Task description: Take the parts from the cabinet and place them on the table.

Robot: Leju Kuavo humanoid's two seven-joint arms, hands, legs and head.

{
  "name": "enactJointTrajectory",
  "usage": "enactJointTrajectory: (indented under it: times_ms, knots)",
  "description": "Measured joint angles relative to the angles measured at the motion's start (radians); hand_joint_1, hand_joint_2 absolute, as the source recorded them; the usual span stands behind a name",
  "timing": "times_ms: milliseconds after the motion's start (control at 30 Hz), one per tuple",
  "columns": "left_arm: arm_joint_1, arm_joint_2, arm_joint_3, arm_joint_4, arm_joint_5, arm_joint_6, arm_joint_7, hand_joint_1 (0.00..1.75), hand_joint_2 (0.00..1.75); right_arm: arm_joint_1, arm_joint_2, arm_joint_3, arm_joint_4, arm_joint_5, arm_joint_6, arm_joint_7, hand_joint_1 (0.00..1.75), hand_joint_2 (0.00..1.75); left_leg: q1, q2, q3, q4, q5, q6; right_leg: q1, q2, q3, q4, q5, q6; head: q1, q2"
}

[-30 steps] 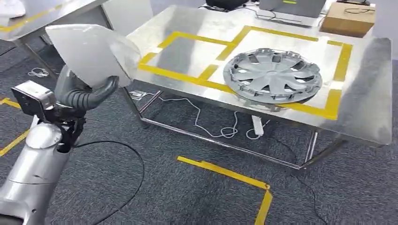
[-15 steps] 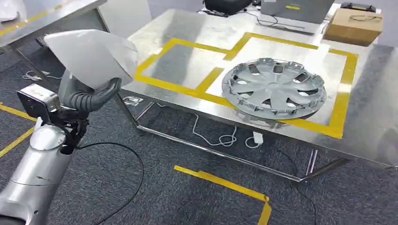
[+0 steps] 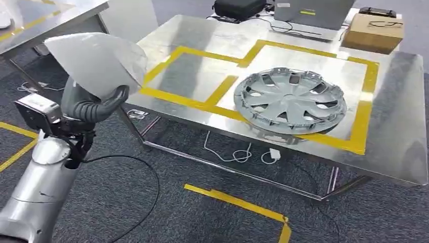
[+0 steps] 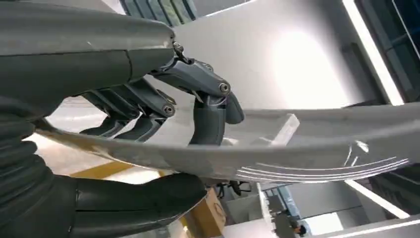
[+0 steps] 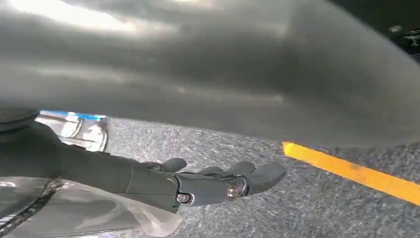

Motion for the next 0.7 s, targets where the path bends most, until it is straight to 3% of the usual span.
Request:
enactJointTrajectory:
  times_ms: [33, 100, 200, 233, 267, 300, 367, 400, 533, 567, 600, 633, 700]
  knots:
    - [-0.001, 0.0, 0.0, -0.001, 0.0, 0.0, 0.0, 1.75, 1.75, 0.0, 0.0, 0.0, 0.0, 0.001, 0.0, 0.0, 0.0, 0.0, 0.004, -0.001, 0.003, -0.008, 0.003, 0.005, 0.002, 0.0, 0.003, -0.002, -0.001, 0.006, -0.002, 0.0]
    - [-0.003, -0.002, 0.001, -0.005, 0.001, 0.002, -0.002, 1.75, 1.75, 0.001, -0.003, -0.001, -0.001, 0.002, -0.002, 0.0, 0.0, 0.0, 0.012, 0.002, 0.019, -0.022, 0.009, 0.015, 0.001, -0.004, -0.017, 0.038, -0.033, 0.018, 0.002, 0.0]
    - [0.0, -0.006, 0.001, -0.006, 0.003, 0.002, -0.003, 1.75, 1.75, 0.001, -0.004, -0.001, -0.001, 0.002, -0.002, 0.0, 0.0, 0.0, 0.01, 0.004, 0.018, -0.022, 0.006, 0.02, -0.007, -0.005, -0.13, 0.256, -0.126, 0.03, 0.003, 0.0]
    - [0.002, -0.007, 0.001, -0.006, 0.003, 0.001, -0.003, 1.75, 1.75, 0.002, -0.003, -0.001, -0.001, 0.002, -0.002, 0.0, 0.0, 0.0, 0.01, 0.004, 0.018, -0.021, 0.006, 0.02, -0.008, -0.006, -0.152, 0.293, -0.13, 0.032, 0.003, 0.0]
    - [0.004, -0.008, 0.001, -0.006, 0.003, 0.002, -0.003, 1.75, 1.75, 0.002, -0.004, -0.001, -0.001, 0.002, -0.002, 0.0, 0.0, 0.0, 0.01, 0.004, 0.019, -0.021, 0.005, 0.02, -0.01, -0.006, -0.15, 0.281, -0.109, 0.034, 0.003, 0.0]
    - [0.005, -0.008, 0.001, -0.006, 0.003, 0.002, -0.003, 1.75, 1.75, 0.002, -0.004, -0.001, -0.001, 0.002, -0.002, -0.002, 0.0, 0.0, 0.011, 0.004, 0.02, -0.021, 0.005, 0.019, -0.012, -0.006, -0.126, 0.226, -0.068, 0.034, 0.003, 0.0]
    - [0.005, -0.008, 0.002, -0.007, 0.003, 0.002, -0.003, 1.75, 1.75, 0.001, -0.005, -0.001, -0.001, 0.002, -0.002, -0.005, 0.0, 0.0, 0.012, 0.003, 0.024, -0.019, 0.001, 0.013, -0.014, -0.011, -0.034, 0.04, 0.024, 0.033, 0.003, 0.0]
    - [0.005, -0.008, 0.002, -0.009, 0.003, 0.002, -0.003, 1.75, 1.75, -0.001, -0.005, -0.002, -0.001, 0.002, -0.001, -0.008, 0.0, 0.0, 0.007, 0.003, 0.022, -0.019, 0.0, 0.006, -0.012, -0.014, -0.014, 0.007, 0.002, 0.031, 0.003, 0.0]
    - [0.003, -0.007, 0.005, -0.011, -0.002, -0.006, -0.003, 1.75, 1.75, 0.002, -0.006, -0.003, -0.001, 0.0, 0.003, -0.012, 0.0, 0.0, 0.007, 0.002, 0.019, -0.021, 0.007, -0.014, -0.006, -0.009, -0.011, -0.002, 0.013, 0.006, 0.0, 0.0]
    - [0.002, -0.006, 0.005, -0.011, -0.005, -0.007, 0.0, 1.75, 1.75, 0.002, -0.006, -0.004, -0.001, 0.001, 0.003, -0.013, 0.0, 0.0, 0.01, 0.003, 0.015, -0.015, -0.003, -0.02, -0.012, -0.01, -0.006, -0.012, 0.02, -0.005, 0.0, 0.0]
    - [-0.002, -0.003, 0.005, -0.01, -0.014, -0.01, 0.005, 1.75, 1.75, 0.001, -0.007, -0.005, -0.001, 0.001, 0.005, -0.013, 0.0, 0.0, 0.01, 0.002, 0.007, 0.012, -0.025, -0.024, -0.012, -0.009, -0.005, -0.013, 0.02, -0.011, -0.004, 0.0]
    - [-0.01, -0.003, 0.002, -0.006, -0.022, -0.01, 0.01, 1.75, 1.75, -0.001, -0.007, -0.006, -0.001, 0.003, 0.005, -0.014, 0.0, 0.0, 0.011, 0.002, -0.02, 0.075, -0.062, -0.026, -0.011, -0.009, -0.005, -0.013, 0.02, -0.017, -0.006, 0.0]
    - [-0.02, 0.0, -0.002, 0.008, -0.033, -0.009, 0.019, 1.75, 1.75, -0.001, -0.007, -0.01, -0.001, 0.005, 0.008, -0.014, 0.0, 0.0, 0.011, 0.002, -0.088, 0.232, -0.129, -0.03, -0.01, -0.009, -0.004, -0.012, 0.019, -0.018, -0.005, 0.0]
